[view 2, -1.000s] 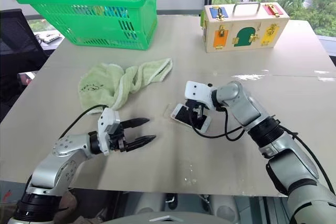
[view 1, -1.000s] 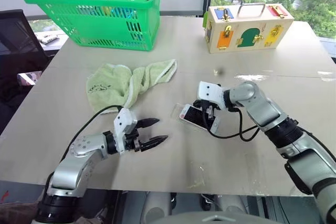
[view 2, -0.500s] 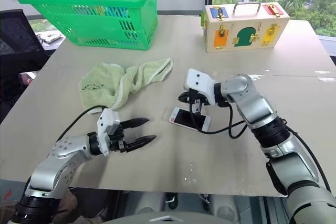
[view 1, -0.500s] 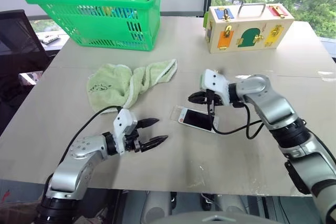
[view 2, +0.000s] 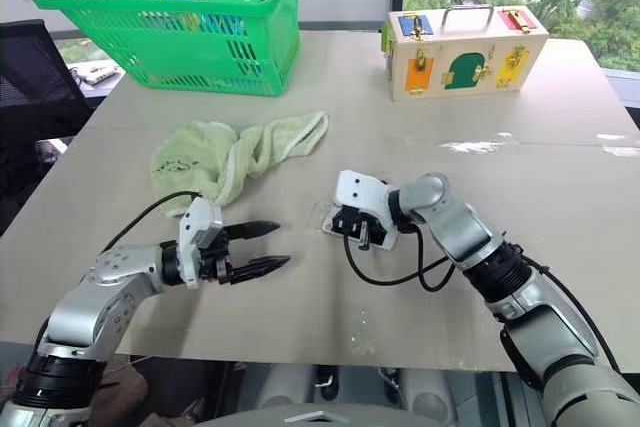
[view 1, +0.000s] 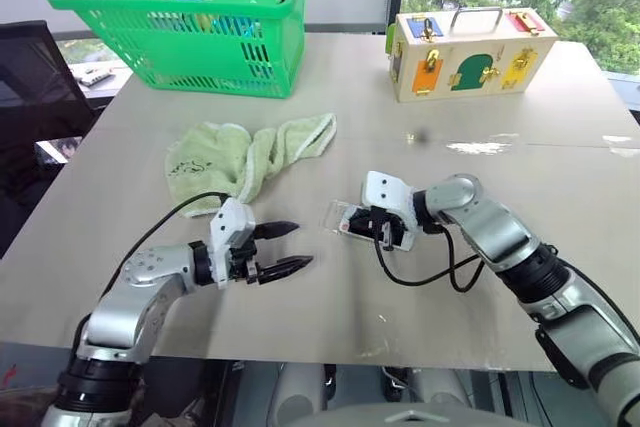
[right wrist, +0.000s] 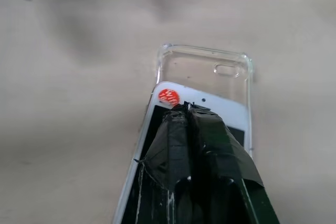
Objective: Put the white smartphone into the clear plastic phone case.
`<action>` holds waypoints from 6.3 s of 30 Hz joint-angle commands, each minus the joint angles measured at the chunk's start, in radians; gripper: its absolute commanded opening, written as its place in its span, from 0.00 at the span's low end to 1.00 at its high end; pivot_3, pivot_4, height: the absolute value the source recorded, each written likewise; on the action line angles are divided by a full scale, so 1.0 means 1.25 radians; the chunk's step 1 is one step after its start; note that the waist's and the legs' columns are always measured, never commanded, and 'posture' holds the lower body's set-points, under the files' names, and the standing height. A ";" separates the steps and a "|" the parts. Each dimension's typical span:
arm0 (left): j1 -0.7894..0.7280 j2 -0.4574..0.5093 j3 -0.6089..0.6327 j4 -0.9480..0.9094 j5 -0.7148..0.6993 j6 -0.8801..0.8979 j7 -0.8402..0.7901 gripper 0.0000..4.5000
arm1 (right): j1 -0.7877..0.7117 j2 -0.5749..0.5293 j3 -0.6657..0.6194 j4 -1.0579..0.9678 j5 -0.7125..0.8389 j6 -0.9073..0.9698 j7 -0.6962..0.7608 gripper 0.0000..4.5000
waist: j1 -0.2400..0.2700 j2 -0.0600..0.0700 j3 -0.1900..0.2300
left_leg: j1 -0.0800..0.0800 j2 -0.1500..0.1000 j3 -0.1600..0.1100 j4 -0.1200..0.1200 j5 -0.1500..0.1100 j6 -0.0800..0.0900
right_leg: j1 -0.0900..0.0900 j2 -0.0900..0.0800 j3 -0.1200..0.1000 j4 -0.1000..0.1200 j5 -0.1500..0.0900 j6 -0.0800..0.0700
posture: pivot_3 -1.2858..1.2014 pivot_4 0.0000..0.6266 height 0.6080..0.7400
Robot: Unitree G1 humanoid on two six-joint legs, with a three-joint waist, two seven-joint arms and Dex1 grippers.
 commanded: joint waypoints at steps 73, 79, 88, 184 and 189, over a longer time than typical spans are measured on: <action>0.058 -0.004 0.053 -0.073 -0.060 -0.003 0.005 0.82 | 0.065 -0.141 -0.048 -0.198 0.163 0.166 0.074 0.00 | 0.001 -0.002 0.004 | -0.003 0.000 -0.003 -0.002 -0.002 -0.003 | -0.002 -0.004 -0.009 -0.002 -0.001 -0.001 | 0.52 0.24 1.00; 0.065 -0.003 0.054 -0.084 -0.064 0.003 0.009 0.82 | 0.056 -0.105 -0.039 -0.206 0.178 0.192 0.057 0.00 | 0.003 -0.002 0.004 | -0.004 0.000 -0.003 -0.002 0.000 0.000 | -0.002 -0.004 -0.009 -0.003 0.000 0.002 | 0.52 0.24 1.00; 0.075 0.000 0.061 -0.105 -0.071 0.018 0.013 0.82 | 0.040 -0.044 -0.036 -0.166 0.168 0.205 0.005 0.00 | 0.001 -0.002 0.004 | -0.004 0.000 -0.004 -0.002 0.000 0.000 | -0.002 -0.004 -0.010 -0.002 -0.001 -0.001 | 0.52 0.24 1.00; -0.062 -0.024 0.004 0.034 0.008 0.008 0.035 0.19 | 0.071 0.057 -0.302 -0.318 0.241 0.355 -0.254 0.00 | 0.005 0.001 -0.001 | -0.006 -0.001 -0.005 -0.003 0.000 -0.001 | -0.002 -0.003 -0.014 -0.003 0.001 0.002 | 0.52 0.24 1.00; -0.122 -0.033 -0.030 0.075 0.035 0.020 0.044 0.01 | 0.142 -0.080 -0.308 -0.416 0.210 0.390 -0.285 0.00 | 0.014 0.001 0.000 | -0.007 0.000 -0.006 -0.003 -0.001 -0.001 | -0.002 -0.002 -0.015 -0.007 0.000 0.002 | 0.52 0.24 1.00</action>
